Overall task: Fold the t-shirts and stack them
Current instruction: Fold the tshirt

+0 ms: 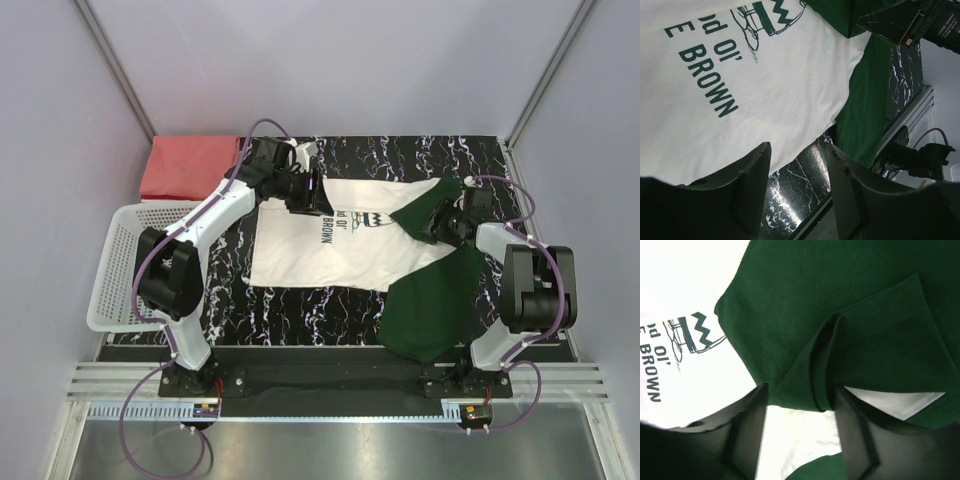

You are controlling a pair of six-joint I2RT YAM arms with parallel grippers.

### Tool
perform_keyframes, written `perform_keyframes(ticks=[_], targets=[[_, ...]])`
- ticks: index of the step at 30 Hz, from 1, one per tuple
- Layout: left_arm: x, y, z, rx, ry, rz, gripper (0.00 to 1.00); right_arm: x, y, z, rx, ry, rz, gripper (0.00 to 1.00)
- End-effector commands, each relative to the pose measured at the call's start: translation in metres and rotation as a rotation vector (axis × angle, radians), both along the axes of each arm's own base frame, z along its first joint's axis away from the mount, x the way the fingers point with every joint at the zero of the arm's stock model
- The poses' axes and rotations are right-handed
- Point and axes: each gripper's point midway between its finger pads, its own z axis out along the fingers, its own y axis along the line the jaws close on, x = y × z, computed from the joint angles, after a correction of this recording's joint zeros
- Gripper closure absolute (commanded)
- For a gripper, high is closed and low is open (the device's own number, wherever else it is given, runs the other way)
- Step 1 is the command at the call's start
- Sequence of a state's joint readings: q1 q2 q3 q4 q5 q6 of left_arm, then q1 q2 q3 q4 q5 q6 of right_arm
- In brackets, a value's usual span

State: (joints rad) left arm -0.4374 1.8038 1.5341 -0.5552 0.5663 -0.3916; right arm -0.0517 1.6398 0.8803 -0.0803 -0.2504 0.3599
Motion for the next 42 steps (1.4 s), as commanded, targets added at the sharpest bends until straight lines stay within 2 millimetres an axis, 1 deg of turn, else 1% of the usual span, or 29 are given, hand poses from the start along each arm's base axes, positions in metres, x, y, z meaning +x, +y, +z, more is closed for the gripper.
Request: perform_keyframes(ticks=[1, 3, 5, 7, 9, 10, 11, 14, 16, 17, 18, 19, 21, 22, 23, 24, 25, 27, 28, 30, 31, 32, 34, 35, 36, 38, 39, 40, 42], targets=[[0.002, -0.002, 0.016, -0.039, -0.042, -0.020, 0.47, 0.007, 0.008, 0.007, -0.008, -0.014, 0.048, 0.42], [0.002, -0.002, 0.015, -0.039, -0.039, -0.018, 0.47, 0.006, 0.009, 0.008, -0.003, -0.003, 0.038, 0.48], [0.003, -0.002, 0.014, -0.039, -0.037, -0.016, 0.47, -0.003, 0.010, 0.006, 0.012, 0.041, 0.026, 0.56], [0.004, -0.002, 0.014, -0.041, -0.033, -0.017, 0.47, -0.008, 0.013, 0.007, 0.030, 0.057, 0.028, 0.58], [0.004, -0.004, 0.013, -0.043, -0.030, -0.020, 0.47, -0.010, 0.014, 0.009, 0.032, 0.054, 0.036, 0.57], [0.004, -0.003, 0.014, -0.044, -0.029, -0.016, 0.47, -0.011, 0.014, 0.008, 0.019, 0.049, 0.047, 0.55], [0.004, -0.004, 0.013, -0.043, -0.028, -0.017, 0.47, -0.012, 0.013, 0.007, 0.014, 0.051, 0.055, 0.50], [0.004, -0.003, 0.014, -0.044, -0.031, -0.015, 0.47, -0.013, 0.012, 0.004, -0.002, 0.055, 0.063, 0.46], [0.003, -0.003, 0.013, -0.040, -0.030, -0.016, 0.47, -0.011, 0.011, 0.003, -0.006, 0.049, 0.061, 0.47], [0.004, -0.002, 0.013, -0.038, -0.031, -0.014, 0.47, -0.009, 0.011, 0.001, -0.009, 0.049, 0.057, 0.50], [0.004, -0.002, 0.013, -0.040, -0.030, -0.014, 0.47, -0.008, 0.011, 0.001, -0.010, 0.049, 0.058, 0.56], [0.004, -0.002, 0.013, -0.042, -0.030, -0.014, 0.47, -0.007, 0.011, -0.001, -0.007, 0.055, 0.062, 0.69], [0.002, -0.002, 0.014, -0.040, -0.032, -0.015, 0.47, -0.008, 0.014, 0.005, 0.011, 0.054, 0.062, 0.86], [0.003, -0.001, 0.015, -0.038, -0.039, -0.014, 0.47, -0.009, 0.016, 0.017, 0.035, 0.036, 0.048, 0.98], [0.004, 0.000, 0.015, -0.034, -0.044, -0.010, 0.46, -0.011, 0.018, 0.024, 0.052, 0.030, 0.037, 1.00], [0.004, 0.001, 0.014, -0.024, -0.047, 0.000, 0.46, -0.014, 0.021, 0.031, 0.075, 0.033, 0.028, 1.00], [0.006, 0.002, 0.016, -0.021, -0.054, 0.010, 0.46, -0.015, 0.025, 0.048, 0.121, 0.009, -0.004, 1.00], [0.007, 0.003, 0.015, -0.015, -0.051, 0.024, 0.46, -0.020, 0.034, 0.059, 0.195, 0.010, -0.025, 1.00], [0.008, 0.003, 0.016, -0.019, -0.048, 0.029, 0.45, -0.023, 0.037, 0.067, 0.248, 0.019, -0.077, 1.00], [0.007, 0.003, 0.014, -0.020, -0.035, 0.033, 0.44, -0.035, 0.037, 0.059, 0.286, 0.057, -0.136, 1.00], [0.006, 0.003, 0.013, -0.019, -0.030, 0.035, 0.44, -0.039, 0.039, 0.062, 0.330, 0.070, -0.182, 0.99], [0.006, 0.003, 0.012, -0.019, -0.028, 0.033, 0.43, -0.046, 0.040, 0.055, 0.345, 0.095, -0.201, 0.98], [0.006, 0.004, 0.010, -0.016, -0.021, 0.042, 0.43, -0.050, 0.042, 0.059, 0.393, 0.100, -0.254, 0.97], [0.006, 0.003, 0.009, -0.016, -0.014, 0.044, 0.43, -0.054, 0.041, 0.055, 0.402, 0.112, -0.277, 0.96], [0.005, 0.001, 0.009, -0.022, -0.009, 0.046, 0.43, -0.055, 0.040, 0.057, 0.413, 0.103, -0.303, 0.94], [0.000, -0.005, 0.005, -0.042, 0.021, 0.043, 0.43, -0.061, 0.040, 0.058, 0.464, 0.109, -0.376, 0.93], [-0.001, -0.013, 0.008, -0.071, 0.008, 0.028, 0.43, -0.059, 0.040, 0.062, 0.486, 0.086, -0.389, 0.92], [-0.007, -0.016, 0.001, -0.080, 0.040, 0.038, 0.43, -0.060, 0.040, 0.069, 0.525, 0.073, -0.421, 0.90], [-0.010, -0.026, 0.003, -0.125, 0.029, 0.027, 0.43, -0.066, 0.036, 0.062, 0.534, 0.079, -0.486, 0.84]])
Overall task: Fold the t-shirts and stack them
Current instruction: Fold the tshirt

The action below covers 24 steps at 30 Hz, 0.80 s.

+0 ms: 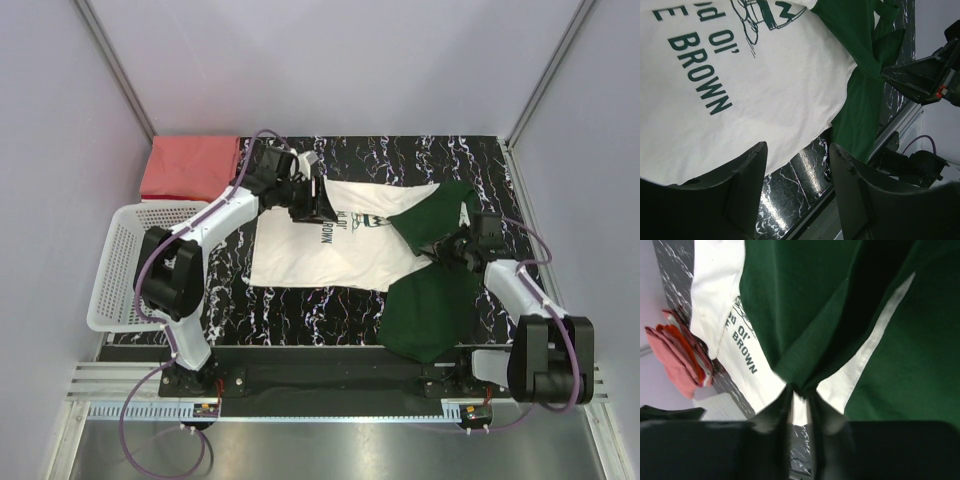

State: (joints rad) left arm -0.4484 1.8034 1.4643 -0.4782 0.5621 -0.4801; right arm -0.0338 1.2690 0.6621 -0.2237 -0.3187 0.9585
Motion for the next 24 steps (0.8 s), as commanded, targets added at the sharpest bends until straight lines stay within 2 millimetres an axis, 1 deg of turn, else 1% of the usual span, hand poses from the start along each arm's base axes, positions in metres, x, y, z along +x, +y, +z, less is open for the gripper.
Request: perform_keyframes(ticks=[1, 2, 3, 4, 6, 7, 8, 9, 10, 11, 12, 13, 14, 15, 16, 17, 18, 19, 20, 21, 22, 23, 24], targets=[[-0.009, -0.021, 0.012, -0.106, -0.005, -0.007, 0.43, 0.006, -0.003, 0.028, 0.111, -0.061, -0.192, 0.74], [-0.010, -0.024, 0.009, -0.112, 0.005, -0.009, 0.43, -0.001, -0.002, 0.019, 0.127, -0.039, -0.215, 0.69], [-0.011, -0.030, 0.008, -0.126, 0.000, -0.020, 0.43, -0.003, -0.004, 0.020, 0.144, -0.048, -0.246, 0.64], [-0.014, -0.033, 0.002, -0.130, 0.021, -0.018, 0.43, -0.009, -0.003, 0.019, 0.183, -0.043, -0.283, 0.59], [-0.019, -0.044, -0.001, -0.155, 0.027, -0.037, 0.43, -0.013, -0.007, 0.024, 0.188, -0.070, -0.315, 0.55], [-0.021, -0.049, -0.007, -0.162, 0.051, -0.035, 0.43, -0.014, -0.010, 0.032, 0.171, -0.106, -0.319, 0.53], [-0.026, -0.055, -0.008, -0.168, 0.057, -0.049, 0.43, -0.013, -0.014, 0.040, 0.144, -0.130, -0.323, 0.51], [-0.026, -0.061, -0.009, -0.175, 0.048, -0.050, 0.43, -0.017, -0.023, 0.035, 0.086, -0.101, -0.348, 0.51], [-0.028, -0.065, -0.011, -0.177, 0.053, -0.048, 0.43, -0.017, -0.028, 0.037, 0.024, -0.109, -0.323, 0.51], [-0.034, -0.074, -0.017, -0.172, 0.062, -0.065, 0.42, -0.009, -0.031, 0.053, -0.011, -0.149, -0.312, 0.51], [-0.031, -0.080, -0.015, -0.177, 0.046, -0.066, 0.42, -0.007, -0.041, 0.051, -0.100, -0.150, -0.298, 0.50], [-0.032, -0.086, -0.017, -0.177, 0.053, -0.065, 0.42, -0.003, -0.045, 0.043, -0.146, -0.117, -0.285, 0.49], [-0.033, -0.095, -0.025, -0.174, 0.064, -0.072, 0.42, 0.008, -0.055, 0.054, -0.203, -0.133, -0.290, 0.48], [-0.031, -0.102, -0.024, -0.184, 0.061, -0.076, 0.42, 0.012, -0.069, 0.049, -0.251, -0.099, -0.295, 0.48], [-0.030, -0.108, -0.033, -0.177, 0.079, -0.074, 0.41, 0.025, -0.077, 0.051, -0.307, -0.092, -0.237, 0.48], [-0.033, -0.116, -0.037, -0.171, 0.078, -0.085, 0.41, 0.032, -0.076, 0.053, -0.290, -0.100, -0.171, 0.48], [-0.028, -0.121, -0.035, -0.168, 0.058, -0.078, 0.41, 0.036, -0.080, 0.051, -0.310, -0.084, -0.130, 0.51], [-0.027, -0.126, -0.046, -0.154, 0.068, -0.077, 0.41, 0.043, -0.095, 0.047, -0.344, -0.049, -0.113, 0.53], [-0.027, -0.132, -0.050, -0.150, 0.064, -0.082, 0.42, 0.042, -0.099, 0.042, -0.342, -0.017, -0.106, 0.55], [-0.023, -0.137, -0.050, -0.147, 0.053, -0.071, 0.42, 0.035, -0.100, 0.030, -0.330, 0.047, -0.098, 0.56], [-0.023, -0.141, -0.063, -0.136, 0.071, -0.069, 0.43, 0.028, -0.104, 0.024, -0.314, 0.081, -0.115, 0.56], [-0.021, -0.147, -0.063, -0.147, 0.067, -0.071, 0.43, 0.022, -0.102, 0.018, -0.295, 0.106, -0.123, 0.56], [-0.020, -0.152, -0.063, -0.161, 0.069, -0.073, 0.43, 0.016, -0.099, 0.017, -0.260, 0.121, -0.155, 0.54]])
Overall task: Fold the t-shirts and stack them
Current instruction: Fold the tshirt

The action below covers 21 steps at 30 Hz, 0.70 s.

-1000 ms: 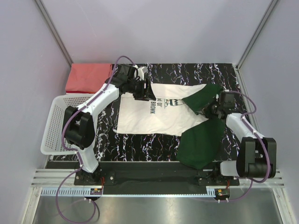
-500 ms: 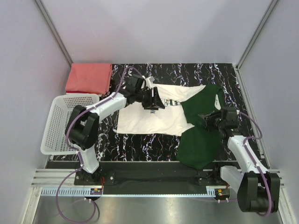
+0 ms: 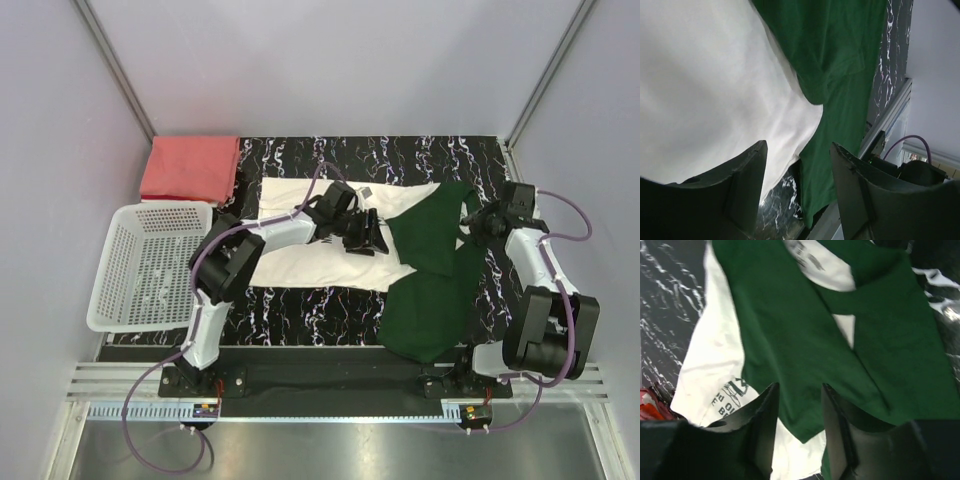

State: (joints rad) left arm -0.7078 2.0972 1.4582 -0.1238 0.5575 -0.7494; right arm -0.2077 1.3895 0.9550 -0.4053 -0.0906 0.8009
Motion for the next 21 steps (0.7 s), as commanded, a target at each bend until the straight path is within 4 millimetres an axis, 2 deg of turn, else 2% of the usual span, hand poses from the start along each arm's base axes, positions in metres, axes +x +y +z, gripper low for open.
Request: perform_keyframes(ticks=[1, 3, 4, 8, 10, 14, 21], targets=[[0.024, -0.026, 0.017, -0.080, -0.074, 0.031, 0.43, -0.043, 0.011, -0.029, 0.053, 0.149, 0.019, 0.52], [0.028, -0.036, 0.021, -0.114, -0.083, 0.035, 0.43, -0.050, 0.014, -0.037, 0.085, 0.170, -0.020, 0.51], [0.029, -0.040, 0.016, -0.116, -0.074, 0.033, 0.43, -0.056, 0.014, -0.045, 0.085, 0.192, -0.030, 0.50], [0.040, -0.052, 0.016, -0.138, -0.079, 0.049, 0.43, -0.058, 0.009, -0.060, 0.062, 0.220, -0.043, 0.50], [0.040, -0.056, 0.007, -0.134, -0.060, 0.052, 0.43, -0.060, 0.009, -0.069, 0.060, 0.220, -0.041, 0.50], [0.040, -0.063, -0.001, -0.133, -0.040, 0.056, 0.43, -0.061, 0.012, -0.077, 0.087, 0.199, -0.067, 0.51], [0.040, -0.069, -0.008, -0.128, -0.024, 0.058, 0.43, -0.079, 0.013, -0.089, 0.094, 0.221, -0.106, 0.51]])
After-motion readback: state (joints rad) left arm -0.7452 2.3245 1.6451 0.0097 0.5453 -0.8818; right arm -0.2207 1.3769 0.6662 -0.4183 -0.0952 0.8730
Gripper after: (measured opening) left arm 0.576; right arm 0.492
